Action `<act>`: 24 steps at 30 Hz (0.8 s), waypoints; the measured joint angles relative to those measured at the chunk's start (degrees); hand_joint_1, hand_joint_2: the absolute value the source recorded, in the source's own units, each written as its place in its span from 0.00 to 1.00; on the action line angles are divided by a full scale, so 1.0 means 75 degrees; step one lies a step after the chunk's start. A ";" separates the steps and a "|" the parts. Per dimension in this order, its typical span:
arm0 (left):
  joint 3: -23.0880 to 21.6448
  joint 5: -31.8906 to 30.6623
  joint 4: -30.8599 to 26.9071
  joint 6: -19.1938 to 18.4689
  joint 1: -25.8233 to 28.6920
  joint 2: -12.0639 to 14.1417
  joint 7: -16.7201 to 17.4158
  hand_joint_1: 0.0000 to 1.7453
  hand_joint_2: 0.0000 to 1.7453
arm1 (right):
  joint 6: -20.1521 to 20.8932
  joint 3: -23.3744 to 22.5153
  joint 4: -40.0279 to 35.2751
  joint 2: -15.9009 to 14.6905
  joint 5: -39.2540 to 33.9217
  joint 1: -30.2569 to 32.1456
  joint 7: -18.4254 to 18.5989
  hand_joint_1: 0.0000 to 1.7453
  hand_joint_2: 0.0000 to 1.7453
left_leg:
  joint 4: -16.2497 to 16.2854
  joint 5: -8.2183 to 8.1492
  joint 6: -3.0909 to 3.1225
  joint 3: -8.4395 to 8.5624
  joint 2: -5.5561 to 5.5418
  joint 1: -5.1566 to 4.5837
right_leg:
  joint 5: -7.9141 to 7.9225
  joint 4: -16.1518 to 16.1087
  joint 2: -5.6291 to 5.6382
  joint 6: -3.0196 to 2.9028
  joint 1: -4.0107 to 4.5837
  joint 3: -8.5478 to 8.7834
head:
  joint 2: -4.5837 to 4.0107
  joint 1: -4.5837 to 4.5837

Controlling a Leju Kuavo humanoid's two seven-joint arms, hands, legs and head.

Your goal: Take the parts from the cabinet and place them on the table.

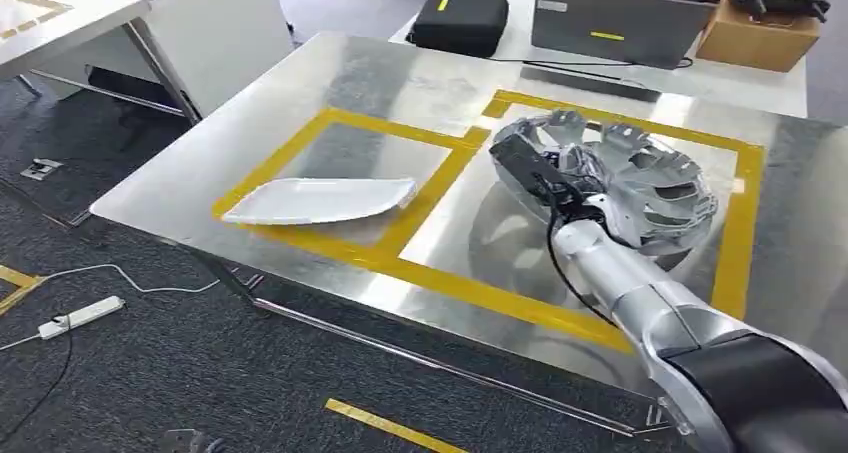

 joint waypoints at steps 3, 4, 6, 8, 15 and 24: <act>0.0003 -0.0012 0.0000 -0.0020 -0.0009 -0.0003 -0.0026 0.00 1.00 | 0.0101 0.0000 0.0110 0.0000 0.0087 0.0000 0.0000 1.00 1.00 | -0.0001 0.0000 0.0000 0.0000 0.0000 0.0000 | 0.0000 0.0000 -0.0001 0.0000 0.0001 -0.0001 | 0.0000 -0.0003; 0.0006 -0.0009 0.0000 -0.0050 -0.0009 -0.0003 -0.0041 0.00 1.00 | 0.0151 0.0000 0.0137 0.0000 0.0155 0.0001 -0.0003 1.00 1.00 | -0.0002 0.0000 0.0000 0.0000 0.0000 0.0000 | 0.0000 0.0000 -0.0001 0.0000 0.0002 -0.0001 | 0.0000 0.0000; 0.0035 0.0026 0.0000 -0.0236 -0.0011 0.0000 -0.0076 0.00 1.00 | 0.0303 0.0000 0.0198 0.0000 0.0306 0.0010 -0.0035 1.00 1.00 | -0.0003 0.0000 0.0000 0.0000 0.0000 0.0001 | -0.0001 0.0000 0.0001 0.0000 0.0003 0.0000 | 0.0000 -0.0003; 0.0088 0.0096 0.0000 -0.0367 -0.0016 0.0000 -0.0134 0.00 1.00 | 0.0425 0.0000 0.0248 0.0003 0.0405 0.0043 -0.0120 1.00 1.00 | -0.0003 0.0000 0.0000 0.0000 0.0000 0.0001 | -0.0001 0.0001 0.0001 0.0000 0.0004 0.0000 | 0.0000 -0.0003; 0.0195 0.0044 0.0000 -0.0437 -0.0018 0.0000 -0.0233 0.00 1.00 | 0.0589 0.0000 0.0350 0.0047 0.0533 0.0141 -0.0306 0.00 0.00 | -0.0003 0.0000 0.0000 -0.0002 0.0000 0.0001 | -0.0001 0.0001 0.0002 0.0000 0.0003 0.0000 | 0.0000 -0.0003; 0.0271 0.0020 0.0000 -0.0374 -0.0018 0.0000 -0.0297 0.00 0.00 | 0.0769 0.0000 0.0358 0.0108 0.0597 0.0142 -0.0411 0.00 0.00 | -0.0003 0.0000 0.0000 -0.0001 0.0000 0.0001 | -0.0001 0.0001 0.0000 0.0000 0.0003 0.0002 | 0.0000 -0.0003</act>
